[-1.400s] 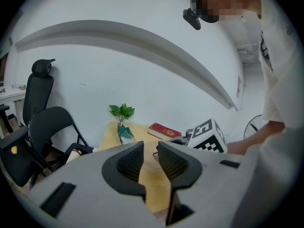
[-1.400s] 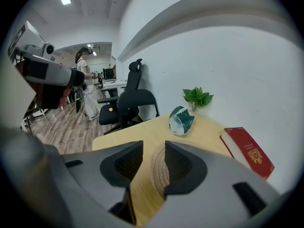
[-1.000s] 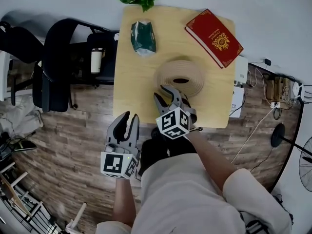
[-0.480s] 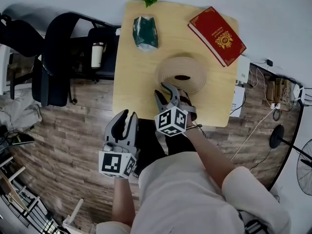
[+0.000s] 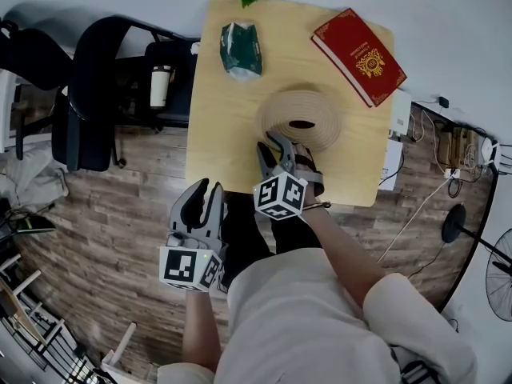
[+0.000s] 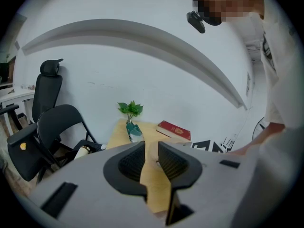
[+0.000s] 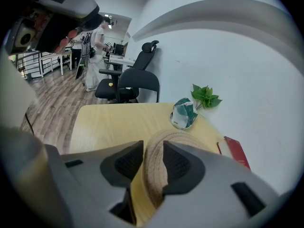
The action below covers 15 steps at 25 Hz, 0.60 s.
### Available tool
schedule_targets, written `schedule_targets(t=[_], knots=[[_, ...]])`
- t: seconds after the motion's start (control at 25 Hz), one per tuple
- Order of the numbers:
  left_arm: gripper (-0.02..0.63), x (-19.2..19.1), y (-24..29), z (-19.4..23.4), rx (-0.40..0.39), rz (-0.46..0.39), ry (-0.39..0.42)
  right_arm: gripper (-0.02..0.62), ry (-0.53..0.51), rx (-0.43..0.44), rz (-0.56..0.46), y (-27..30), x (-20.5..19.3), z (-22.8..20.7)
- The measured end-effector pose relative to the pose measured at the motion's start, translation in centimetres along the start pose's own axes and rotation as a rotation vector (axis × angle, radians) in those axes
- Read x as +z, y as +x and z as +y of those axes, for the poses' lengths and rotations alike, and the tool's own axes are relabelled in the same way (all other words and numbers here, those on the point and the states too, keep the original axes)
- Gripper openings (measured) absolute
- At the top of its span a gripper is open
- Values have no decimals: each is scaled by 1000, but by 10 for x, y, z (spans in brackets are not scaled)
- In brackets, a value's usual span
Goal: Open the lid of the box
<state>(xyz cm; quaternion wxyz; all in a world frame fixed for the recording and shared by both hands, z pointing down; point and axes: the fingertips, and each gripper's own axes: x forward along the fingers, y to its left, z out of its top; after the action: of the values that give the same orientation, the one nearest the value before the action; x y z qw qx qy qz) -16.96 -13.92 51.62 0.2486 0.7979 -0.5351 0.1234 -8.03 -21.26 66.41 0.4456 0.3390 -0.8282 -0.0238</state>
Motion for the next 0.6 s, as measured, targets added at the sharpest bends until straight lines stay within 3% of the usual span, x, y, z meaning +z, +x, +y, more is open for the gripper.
schedule_targets(t=[0.6], knots=[[80,2,2,-4,7,5,10,97,-46,-20,31,3,-2,2]])
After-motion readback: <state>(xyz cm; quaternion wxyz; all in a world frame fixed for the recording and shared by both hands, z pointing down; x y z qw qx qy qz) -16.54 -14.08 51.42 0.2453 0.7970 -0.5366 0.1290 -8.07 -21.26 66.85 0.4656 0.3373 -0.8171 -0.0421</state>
